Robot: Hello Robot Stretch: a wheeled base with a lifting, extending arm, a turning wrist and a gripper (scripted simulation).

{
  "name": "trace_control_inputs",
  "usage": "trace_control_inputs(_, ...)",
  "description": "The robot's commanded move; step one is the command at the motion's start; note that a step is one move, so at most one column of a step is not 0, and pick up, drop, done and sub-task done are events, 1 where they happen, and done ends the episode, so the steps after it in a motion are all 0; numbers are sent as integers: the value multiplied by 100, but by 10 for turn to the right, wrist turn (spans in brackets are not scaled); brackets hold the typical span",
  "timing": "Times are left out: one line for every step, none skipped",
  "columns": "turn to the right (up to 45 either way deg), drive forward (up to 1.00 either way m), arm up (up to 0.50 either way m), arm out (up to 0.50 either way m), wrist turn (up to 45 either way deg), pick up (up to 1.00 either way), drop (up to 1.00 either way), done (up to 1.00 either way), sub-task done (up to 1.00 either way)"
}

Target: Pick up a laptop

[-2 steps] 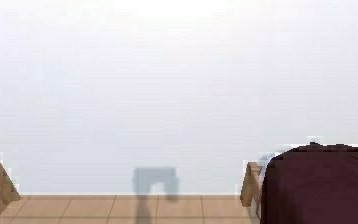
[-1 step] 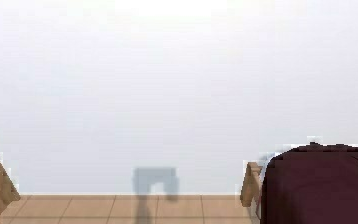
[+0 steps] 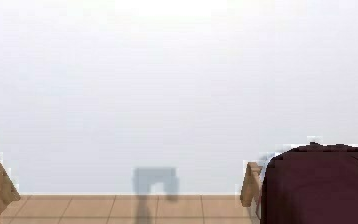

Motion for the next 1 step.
trace_control_inputs(0, 0, 0, 0, 360, 0, 0, 0, 0)
